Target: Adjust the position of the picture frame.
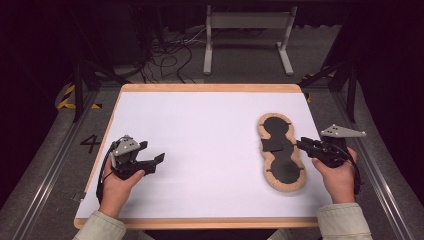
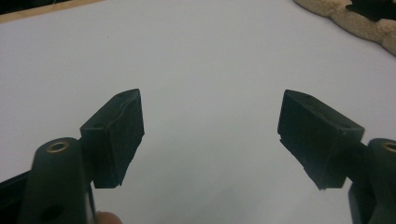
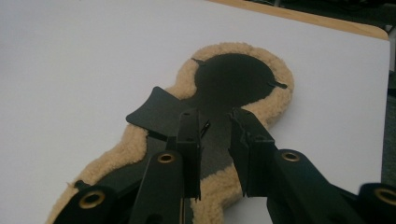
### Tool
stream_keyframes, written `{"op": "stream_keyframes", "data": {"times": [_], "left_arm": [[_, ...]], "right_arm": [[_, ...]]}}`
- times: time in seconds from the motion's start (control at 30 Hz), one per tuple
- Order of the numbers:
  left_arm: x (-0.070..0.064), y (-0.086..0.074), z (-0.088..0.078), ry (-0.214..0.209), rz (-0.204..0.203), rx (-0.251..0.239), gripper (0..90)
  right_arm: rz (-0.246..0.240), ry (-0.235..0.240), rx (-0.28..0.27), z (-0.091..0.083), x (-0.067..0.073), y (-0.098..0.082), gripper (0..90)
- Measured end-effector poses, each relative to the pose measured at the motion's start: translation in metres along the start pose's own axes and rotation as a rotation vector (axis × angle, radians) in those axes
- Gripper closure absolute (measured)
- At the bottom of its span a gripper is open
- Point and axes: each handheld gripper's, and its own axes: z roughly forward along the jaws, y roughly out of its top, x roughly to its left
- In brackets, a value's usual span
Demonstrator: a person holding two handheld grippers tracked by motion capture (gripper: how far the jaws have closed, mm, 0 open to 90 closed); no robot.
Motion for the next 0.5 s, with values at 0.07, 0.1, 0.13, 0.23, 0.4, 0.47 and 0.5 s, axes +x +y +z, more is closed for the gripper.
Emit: {"op": "stream_keyframes", "data": {"times": [0.07,0.1,0.13,0.23,0.4,0.47,0.5], "left_arm": [[0.000,0.000,0.002,0.002,0.002,0.005,23.5],[0.000,0.000,0.002,0.003,0.007,0.007,23.4],[0.000,0.000,0.003,0.002,0.006,0.008,23.3],[-0.002,0.000,0.004,0.005,0.006,0.009,23.2],[-0.003,-0.002,0.010,-0.001,-0.003,0.023,23.0],[-0.002,-0.002,0.011,-0.003,-0.005,0.023,22.9],[-0.002,-0.002,0.011,-0.003,-0.002,0.024,22.8]], "right_arm": [[0.009,-0.008,0.012,0.001,-0.003,-0.002,74.3],[0.012,-0.009,0.017,0.001,-0.005,-0.002,75.0],[0.016,-0.015,0.027,0.002,-0.006,-0.003,76.2],[0.038,-0.039,0.066,0.005,-0.015,-0.002,83.1],[0.077,-0.053,0.134,0.015,-0.030,-0.001,90.0],[0.081,-0.056,0.141,0.016,-0.032,0.000,90.0],[0.082,-0.068,0.162,0.018,-0.035,0.001,90.0]]}}
